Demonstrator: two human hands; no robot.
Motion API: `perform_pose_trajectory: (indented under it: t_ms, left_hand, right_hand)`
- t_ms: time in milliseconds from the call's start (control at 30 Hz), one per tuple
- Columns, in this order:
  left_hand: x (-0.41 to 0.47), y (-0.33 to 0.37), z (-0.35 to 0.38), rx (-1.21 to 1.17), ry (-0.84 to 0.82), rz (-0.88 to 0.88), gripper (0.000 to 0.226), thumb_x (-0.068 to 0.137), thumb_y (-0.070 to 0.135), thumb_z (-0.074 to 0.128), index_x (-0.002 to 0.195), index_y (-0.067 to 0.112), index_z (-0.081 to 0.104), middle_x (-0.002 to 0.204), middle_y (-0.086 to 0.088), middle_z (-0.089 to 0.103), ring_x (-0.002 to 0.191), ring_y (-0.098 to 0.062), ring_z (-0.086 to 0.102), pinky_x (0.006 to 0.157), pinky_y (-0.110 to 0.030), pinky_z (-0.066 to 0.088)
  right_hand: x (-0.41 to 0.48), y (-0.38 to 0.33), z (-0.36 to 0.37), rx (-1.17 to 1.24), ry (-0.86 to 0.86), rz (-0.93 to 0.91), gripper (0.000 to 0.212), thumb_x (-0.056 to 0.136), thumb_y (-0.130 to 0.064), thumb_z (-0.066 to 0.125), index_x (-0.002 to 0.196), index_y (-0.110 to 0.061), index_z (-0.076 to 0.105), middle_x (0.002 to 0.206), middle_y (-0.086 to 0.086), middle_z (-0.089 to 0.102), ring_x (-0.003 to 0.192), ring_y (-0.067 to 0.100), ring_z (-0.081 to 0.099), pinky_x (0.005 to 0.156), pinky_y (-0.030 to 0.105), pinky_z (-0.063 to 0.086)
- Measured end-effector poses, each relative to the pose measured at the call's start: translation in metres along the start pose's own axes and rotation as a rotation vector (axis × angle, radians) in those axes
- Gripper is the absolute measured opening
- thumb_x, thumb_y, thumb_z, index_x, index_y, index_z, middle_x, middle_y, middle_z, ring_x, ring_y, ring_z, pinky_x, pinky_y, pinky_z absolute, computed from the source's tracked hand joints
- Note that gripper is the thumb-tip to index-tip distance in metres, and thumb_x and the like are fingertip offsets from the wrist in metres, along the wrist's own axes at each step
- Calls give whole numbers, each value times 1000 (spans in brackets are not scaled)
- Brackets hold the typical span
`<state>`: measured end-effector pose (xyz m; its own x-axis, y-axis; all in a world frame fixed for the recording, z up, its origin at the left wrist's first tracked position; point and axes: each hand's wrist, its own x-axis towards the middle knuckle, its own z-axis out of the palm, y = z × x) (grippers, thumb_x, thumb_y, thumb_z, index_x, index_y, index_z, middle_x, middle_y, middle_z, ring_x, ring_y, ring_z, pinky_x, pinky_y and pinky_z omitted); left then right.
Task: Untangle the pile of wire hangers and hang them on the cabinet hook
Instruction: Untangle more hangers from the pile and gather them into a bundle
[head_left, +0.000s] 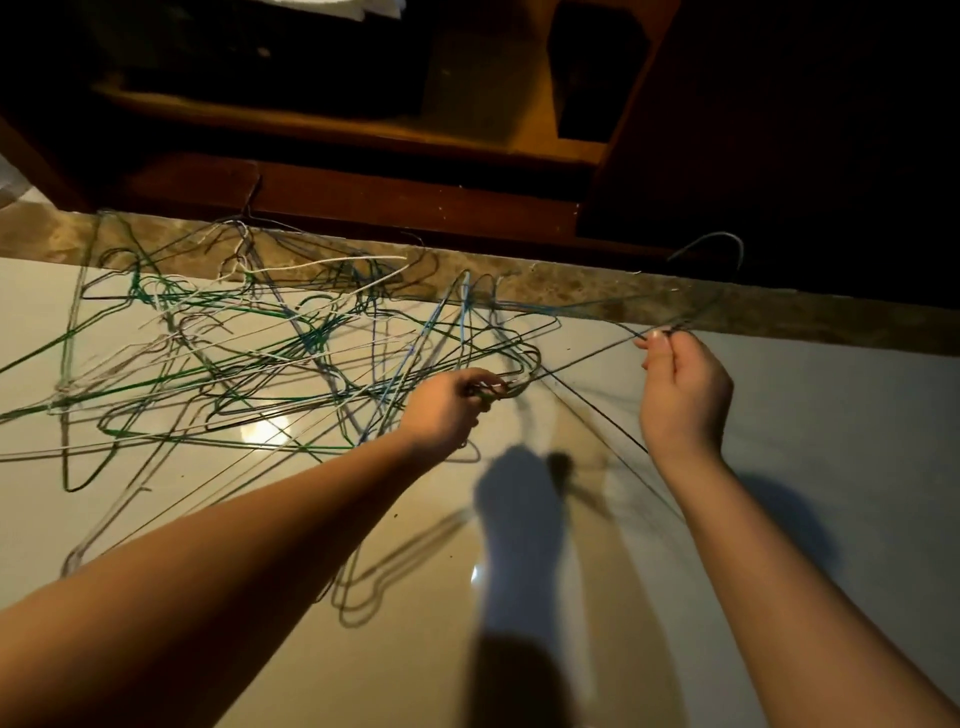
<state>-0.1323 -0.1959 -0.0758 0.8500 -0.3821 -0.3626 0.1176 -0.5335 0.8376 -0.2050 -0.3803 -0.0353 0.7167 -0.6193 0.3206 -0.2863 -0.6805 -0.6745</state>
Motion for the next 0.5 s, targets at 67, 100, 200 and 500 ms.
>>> perform_pose_trajectory:
  t_ms: [67,100,200,500]
  left_hand:
    - [2,0,1,10,27,-2,33,87,-2,48,89,27,64,77,-6,60,61,-21,50,60,-33,45]
    - [3,0,1,5,42,-7,33,87,-3,48,89,26,64,78,-8,60,61,-21,51,60,-34,46]
    - [4,0,3,43,76,-22,31,89,-2,48,97,20,68,81,-9,63,61,-16,55,64,-37,52]
    - [6,-1,5,66,92,-40,24,89,3,53,84,24,65,70,2,59,57,-9,56,63,-29,50]
  right_hand:
    - [6,-4,-7,-54,33,-71,31,93,-22,43,84,-1,63,80,16,63,74,28,54,60,27,26]
    - [9,-6,-11,-72,54,-100,28,93,-22,45,86,-2,63,79,15,63,71,24,53,59,25,24]
    - [15,-9,-23,-121,105,-144,20,95,-20,49,96,-5,62,83,10,65,69,19,51,58,22,24]
    - [54,-14,-41,-294,28,-317,22,92,-20,49,96,-4,64,104,12,62,95,29,55,78,29,38]
